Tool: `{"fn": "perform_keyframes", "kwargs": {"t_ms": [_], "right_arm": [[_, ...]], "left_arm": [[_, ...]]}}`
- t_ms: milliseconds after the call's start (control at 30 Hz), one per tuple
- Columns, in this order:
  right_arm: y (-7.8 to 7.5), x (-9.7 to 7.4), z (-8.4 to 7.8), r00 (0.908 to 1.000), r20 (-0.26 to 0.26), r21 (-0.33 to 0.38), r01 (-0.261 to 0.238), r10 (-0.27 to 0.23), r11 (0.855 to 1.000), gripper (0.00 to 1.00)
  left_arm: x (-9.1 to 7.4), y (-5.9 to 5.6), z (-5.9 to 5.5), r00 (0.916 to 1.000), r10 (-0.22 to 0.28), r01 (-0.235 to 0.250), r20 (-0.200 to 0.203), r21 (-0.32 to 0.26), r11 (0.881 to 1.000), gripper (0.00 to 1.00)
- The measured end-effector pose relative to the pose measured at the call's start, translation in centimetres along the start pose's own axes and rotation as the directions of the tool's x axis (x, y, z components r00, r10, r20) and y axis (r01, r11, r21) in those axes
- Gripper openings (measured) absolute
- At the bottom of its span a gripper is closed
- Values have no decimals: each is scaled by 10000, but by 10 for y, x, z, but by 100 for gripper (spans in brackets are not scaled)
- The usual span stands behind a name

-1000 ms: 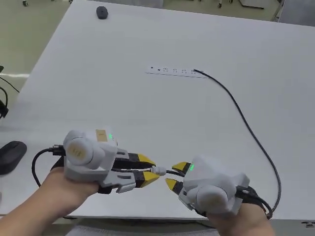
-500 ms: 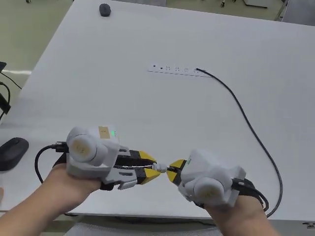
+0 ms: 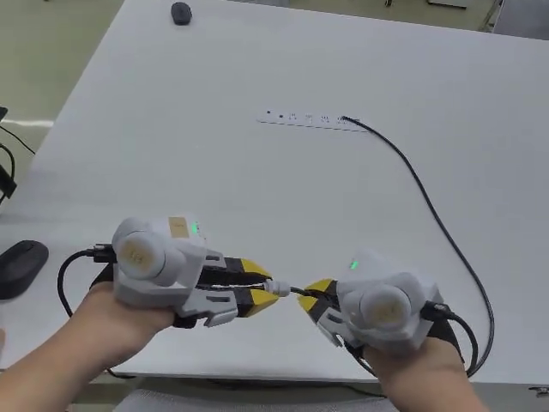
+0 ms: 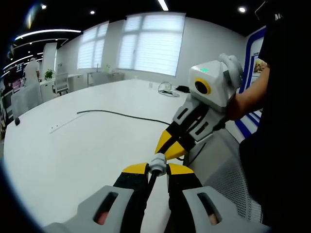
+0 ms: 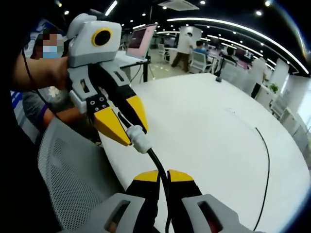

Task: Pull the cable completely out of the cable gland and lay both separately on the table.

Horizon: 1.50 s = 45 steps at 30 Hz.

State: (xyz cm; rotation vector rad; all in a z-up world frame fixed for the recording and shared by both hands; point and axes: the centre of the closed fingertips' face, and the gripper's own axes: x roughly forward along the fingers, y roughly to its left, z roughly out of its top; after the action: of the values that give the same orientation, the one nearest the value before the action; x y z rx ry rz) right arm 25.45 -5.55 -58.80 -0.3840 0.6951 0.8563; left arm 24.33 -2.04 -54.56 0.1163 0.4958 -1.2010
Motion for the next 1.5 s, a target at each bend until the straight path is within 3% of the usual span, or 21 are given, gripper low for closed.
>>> {"fn": "perform_keyframes", "kwargs": {"t_ms": [167, 267, 400, 633, 833, 933, 1067, 1200, 1333, 1500], "right_arm": [[-12, 1, -12, 9998, -108, 970, 179, -169, 9951, 0], [-15, 4, -21, 10000, -69, 2176, 38, -24, 9760, 0], [-20, 8, -31, 10000, -78, 3064, 43, -20, 9519, 1], [-28, 12, -43, 9996, -268, 3557, 202, -114, 9344, 0], [-28, 12, -45, 9987, -466, 3619, 339, -183, 9316, 0], [-26, 10, -43, 9982, -580, 2318, 308, -178, 9723, 1], [-24, 4, -36, 9987, -480, 1602, 244, -169, 9868, 1], [-20, -4, -26, 9994, -335, 991, 163, -131, 9949, 9], [-10, -15, 2, 9999, 135, -190, -13, 16, 9998, 14], [6, -15, 25, 9990, 65, -1751, -416, 434, 9837, 12]], "left_arm": [[-2, 4, 1, 10000, 15, -15, 70, -9, 10000, 15], [-2, 4, 0, 10000, 24, -24, 46, 10, 10000, 15], [-1, 2, -1, 10000, 11, -11, -11, 55, 10000, 15], [0, 2, -1, 10000, 13, -13, -37, 102, 9999, 15], [0, 3, -1, 10000, 39, -39, -31, 75, 10000, 15], [-1, 4, -2, 10000, 66, -66, -11, 58, 10000, 15], [-4, 6, -2, 9999, 130, -130, 42, 15, 9999, 15], [-6, 7, 0, 9998, 168, -167, 88, -36, 9999, 15], [-5, 6, 0, 9999, 131, -131, 76, 14, 9999, 15], [-5, 6, 0, 9999, 113, -113, 86, 17, 9999, 15]]}}
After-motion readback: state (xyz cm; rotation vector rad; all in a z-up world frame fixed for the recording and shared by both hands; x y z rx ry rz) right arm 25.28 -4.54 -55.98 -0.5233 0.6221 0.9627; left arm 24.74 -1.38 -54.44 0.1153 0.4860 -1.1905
